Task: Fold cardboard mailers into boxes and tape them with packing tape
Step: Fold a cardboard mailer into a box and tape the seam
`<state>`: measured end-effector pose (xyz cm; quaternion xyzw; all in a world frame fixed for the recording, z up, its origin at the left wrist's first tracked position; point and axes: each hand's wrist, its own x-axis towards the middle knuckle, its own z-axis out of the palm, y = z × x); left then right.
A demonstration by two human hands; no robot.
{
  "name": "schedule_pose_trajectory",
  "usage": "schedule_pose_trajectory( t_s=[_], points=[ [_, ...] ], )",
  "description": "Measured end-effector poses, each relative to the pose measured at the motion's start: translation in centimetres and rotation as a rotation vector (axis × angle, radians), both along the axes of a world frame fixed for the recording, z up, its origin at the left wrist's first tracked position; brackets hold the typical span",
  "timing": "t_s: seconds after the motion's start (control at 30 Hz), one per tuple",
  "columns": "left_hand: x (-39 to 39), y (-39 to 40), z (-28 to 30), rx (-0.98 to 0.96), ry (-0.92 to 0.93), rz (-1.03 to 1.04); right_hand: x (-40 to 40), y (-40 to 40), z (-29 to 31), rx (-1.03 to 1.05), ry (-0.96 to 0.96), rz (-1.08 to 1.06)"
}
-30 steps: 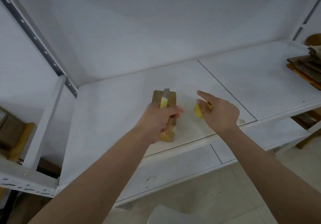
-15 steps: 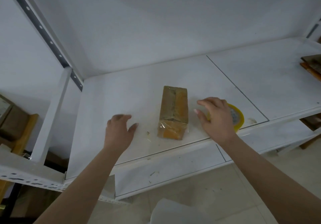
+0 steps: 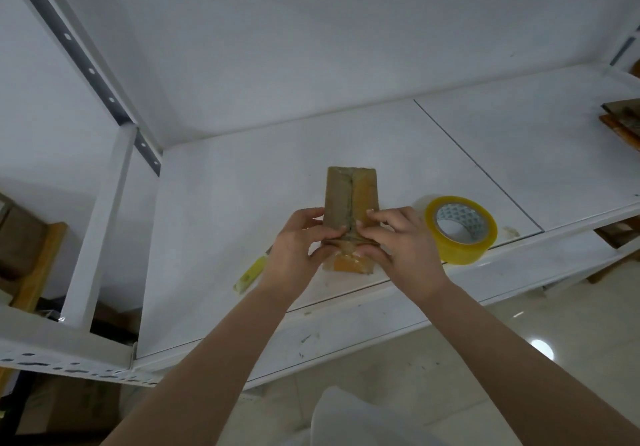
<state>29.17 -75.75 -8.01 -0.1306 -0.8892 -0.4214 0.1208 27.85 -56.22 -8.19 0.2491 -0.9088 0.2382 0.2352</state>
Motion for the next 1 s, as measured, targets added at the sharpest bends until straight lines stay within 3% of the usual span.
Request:
schedule_pose_trajectory(
  t_s=[0.1, 0.23, 0.3, 0.47, 0.63, 1.0],
  points=[
    [0.5, 0.6, -0.5, 0.004, 0.05, 0.049, 0.4, -0.4, 0.1, 0.065, 0.06, -0.053],
    [1.9, 0.2, -1.2, 0.154, -0.094, 0.324, 0.7, -0.9, 0.1, 0.039, 0.057, -0.092],
    [2.3, 0.1, -1.6, 0.139, -0.085, 0.379, 0.9, -1.0, 0.0, 0.029, 0.044, -0.101],
    [2.8, 0.5, -1.9, 0.203, -0.061, 0.312, 0.9, -0.9, 0.0, 0.025, 0.011, -0.108],
    [2.4, -1.8, -2.1, 0.409, -0.3, 0.224, 0.8, -0.9, 0.0, 0.018, 0.004, -0.103],
    [-0.1, -0.8, -3.2, 0.155, -0.129, 0.068, 0.4, -0.4, 0.1, -0.015, -0.028, -0.03]
  ],
)
